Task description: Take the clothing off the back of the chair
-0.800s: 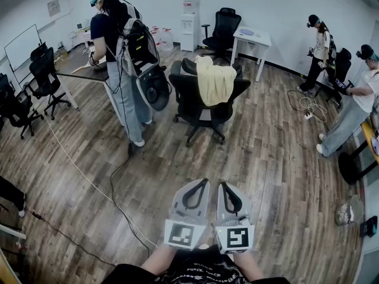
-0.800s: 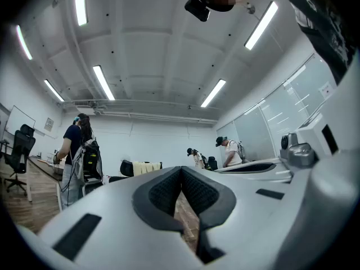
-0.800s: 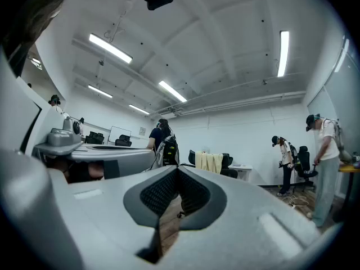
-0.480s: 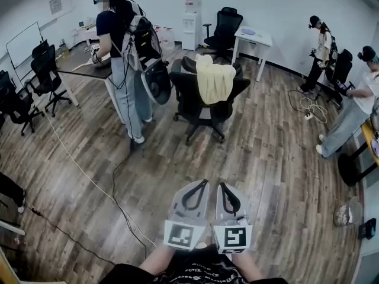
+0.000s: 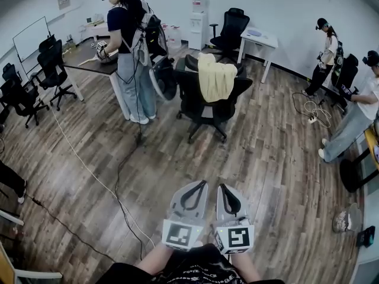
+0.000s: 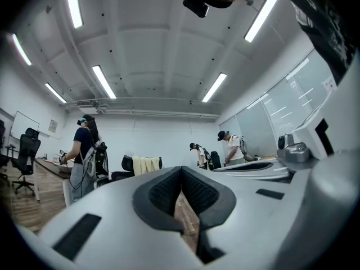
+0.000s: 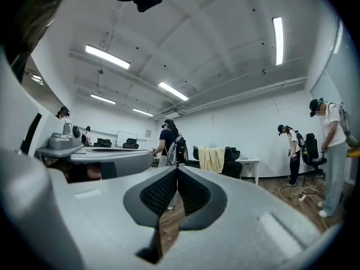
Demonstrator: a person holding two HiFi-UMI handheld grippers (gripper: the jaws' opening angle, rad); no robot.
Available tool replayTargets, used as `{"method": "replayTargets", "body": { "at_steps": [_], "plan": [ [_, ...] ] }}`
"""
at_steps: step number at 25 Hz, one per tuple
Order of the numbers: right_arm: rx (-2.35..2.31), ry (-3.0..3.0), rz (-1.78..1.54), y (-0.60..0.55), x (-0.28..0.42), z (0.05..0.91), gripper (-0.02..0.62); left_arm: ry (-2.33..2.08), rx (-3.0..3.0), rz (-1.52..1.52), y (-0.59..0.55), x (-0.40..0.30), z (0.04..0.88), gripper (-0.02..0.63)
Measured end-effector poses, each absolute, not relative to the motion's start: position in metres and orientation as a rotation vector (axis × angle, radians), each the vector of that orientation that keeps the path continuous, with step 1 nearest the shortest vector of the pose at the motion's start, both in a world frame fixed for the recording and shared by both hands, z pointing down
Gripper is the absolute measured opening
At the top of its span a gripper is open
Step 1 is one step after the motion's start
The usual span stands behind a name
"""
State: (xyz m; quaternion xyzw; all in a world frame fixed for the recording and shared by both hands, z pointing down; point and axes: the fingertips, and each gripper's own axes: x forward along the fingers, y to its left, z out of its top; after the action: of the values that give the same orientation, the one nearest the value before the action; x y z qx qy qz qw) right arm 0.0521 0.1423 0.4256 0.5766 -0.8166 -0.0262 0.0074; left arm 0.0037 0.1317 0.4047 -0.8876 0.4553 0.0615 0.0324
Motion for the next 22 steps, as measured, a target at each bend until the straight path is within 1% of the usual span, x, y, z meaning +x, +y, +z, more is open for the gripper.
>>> {"method": "replayTargets", "body": {
  "at_steps": [3,8,13,16,22],
  "plan": [
    [1.788,-2.573,-0.092,0.146,0.061,0.426,0.005,1.418,-2.724,0.202,0.136,0.012,0.408,0.009],
    [1.803,-2.585,-0.075,0.147,0.072,0.427,0.006,1.404,-2.696,0.124,0.143,0.022,0.412,0.009],
    [1.793,-2.570,-0.084,0.148,0.079,0.431,0.007,1.388,-2.785,0.193,0.142,0.030,0.411,0.009],
    [1.785,-2.555,-0.115,0.139,0.083,0.435,0.048,1.367,-2.775,0.193,0.133,0.034,0.411,0.009],
    [1.828,-2.536,-0.086,0.116,0.094,0.437,0.048,1.333,-2.769,0.175,0.110,0.038,0.415,0.009]
  ]
}}
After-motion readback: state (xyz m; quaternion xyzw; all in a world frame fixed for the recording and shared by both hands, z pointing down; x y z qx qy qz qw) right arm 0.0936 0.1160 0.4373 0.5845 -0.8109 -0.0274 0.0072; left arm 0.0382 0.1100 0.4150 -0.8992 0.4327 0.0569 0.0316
